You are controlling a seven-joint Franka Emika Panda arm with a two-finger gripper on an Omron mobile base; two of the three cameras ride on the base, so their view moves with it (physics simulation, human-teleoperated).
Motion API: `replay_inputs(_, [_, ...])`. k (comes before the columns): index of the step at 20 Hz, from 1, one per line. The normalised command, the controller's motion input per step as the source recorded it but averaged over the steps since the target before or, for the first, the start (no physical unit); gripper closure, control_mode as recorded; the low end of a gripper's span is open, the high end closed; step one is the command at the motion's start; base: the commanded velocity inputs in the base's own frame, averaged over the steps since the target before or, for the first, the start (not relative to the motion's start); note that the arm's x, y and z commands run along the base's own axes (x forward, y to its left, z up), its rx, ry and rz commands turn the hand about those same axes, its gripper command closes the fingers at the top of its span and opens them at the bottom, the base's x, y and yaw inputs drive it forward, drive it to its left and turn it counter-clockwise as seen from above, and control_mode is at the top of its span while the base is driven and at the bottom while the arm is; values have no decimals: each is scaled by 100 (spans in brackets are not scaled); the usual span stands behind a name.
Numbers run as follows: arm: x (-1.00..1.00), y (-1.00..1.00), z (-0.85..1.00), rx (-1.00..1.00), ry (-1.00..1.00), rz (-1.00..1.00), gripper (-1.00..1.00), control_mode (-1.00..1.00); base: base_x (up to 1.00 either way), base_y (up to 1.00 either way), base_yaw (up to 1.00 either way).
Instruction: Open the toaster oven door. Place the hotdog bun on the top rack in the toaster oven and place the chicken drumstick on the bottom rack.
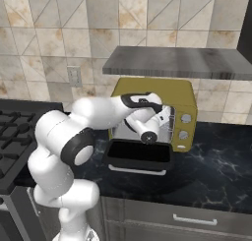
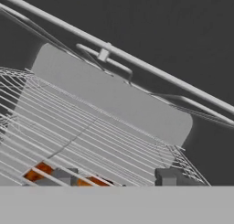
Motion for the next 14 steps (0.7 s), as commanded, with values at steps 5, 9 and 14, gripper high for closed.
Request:
replay_inputs(5, [27, -7, 0, 9, 0, 10, 100, -100, 0, 0, 0])
replay_inputs(9, [24, -9, 0, 10, 0, 13, 100, -100, 0, 0, 0])
replay_inputs(14, [5, -6, 0, 9, 0, 10, 100, -100, 0, 0, 0])
